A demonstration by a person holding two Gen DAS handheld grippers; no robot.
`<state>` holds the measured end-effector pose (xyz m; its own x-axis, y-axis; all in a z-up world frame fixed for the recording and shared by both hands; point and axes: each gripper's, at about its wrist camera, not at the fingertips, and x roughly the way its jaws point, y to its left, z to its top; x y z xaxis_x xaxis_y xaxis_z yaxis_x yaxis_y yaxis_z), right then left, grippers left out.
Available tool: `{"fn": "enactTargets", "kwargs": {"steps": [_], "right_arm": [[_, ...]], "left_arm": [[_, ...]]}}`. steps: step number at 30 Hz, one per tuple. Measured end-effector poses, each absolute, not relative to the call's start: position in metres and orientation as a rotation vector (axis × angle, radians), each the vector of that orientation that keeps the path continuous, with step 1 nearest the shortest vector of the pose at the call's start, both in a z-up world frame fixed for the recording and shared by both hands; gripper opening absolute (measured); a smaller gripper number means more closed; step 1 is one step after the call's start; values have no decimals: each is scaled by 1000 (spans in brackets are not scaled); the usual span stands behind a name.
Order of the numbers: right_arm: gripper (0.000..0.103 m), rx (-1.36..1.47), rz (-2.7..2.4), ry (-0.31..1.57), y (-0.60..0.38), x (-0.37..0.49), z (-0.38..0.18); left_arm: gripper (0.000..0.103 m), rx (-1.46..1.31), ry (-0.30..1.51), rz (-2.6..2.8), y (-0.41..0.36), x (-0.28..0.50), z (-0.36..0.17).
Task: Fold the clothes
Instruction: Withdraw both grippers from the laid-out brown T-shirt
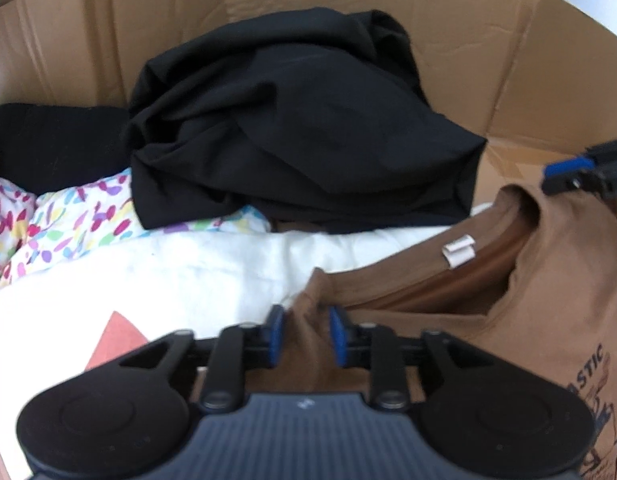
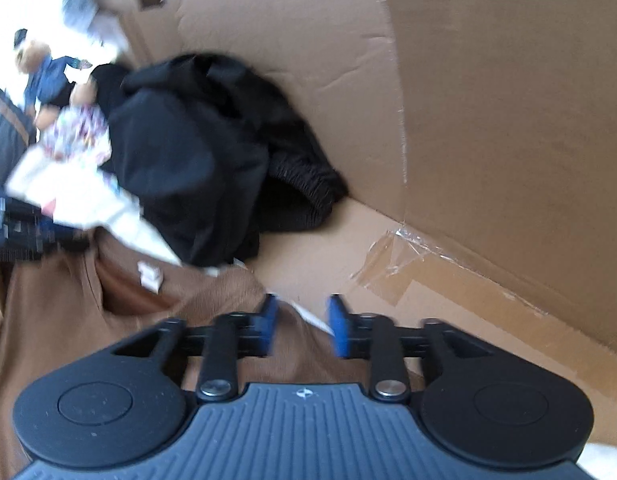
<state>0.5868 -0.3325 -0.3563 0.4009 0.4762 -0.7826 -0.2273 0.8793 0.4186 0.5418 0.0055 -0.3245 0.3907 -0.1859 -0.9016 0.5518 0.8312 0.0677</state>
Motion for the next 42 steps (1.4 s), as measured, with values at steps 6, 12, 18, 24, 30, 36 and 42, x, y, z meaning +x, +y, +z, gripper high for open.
{"fn": "enactTargets", "kwargs": {"steps": [6,12,18,24,30,36,42], "right_arm": [[38,216,489,1136,-308,592,-373],[7,115,519,1124,-295,586,-372],[4,-13,475,1017,-285,581,-351],[4,-170,419,924,-267,576,-351],[9,-191,428,971,-257,578,-358],[46,-105,476,985,-278,570,-337],[46,-89,472,989,-303,545,-306]], "left_arm": [[29,405,1078,-487,0,542,-332],[5,447,1065,-475,-2,538,-336],[4,439,999,-447,0,538,-328],[4,449,981,-383,-7,541,-335],[16,469,1008,-330,-16,539,-338],[38,495,1012,-300,-23,529,-322],[39,465,1008,-251,-28,510,-292]]}}
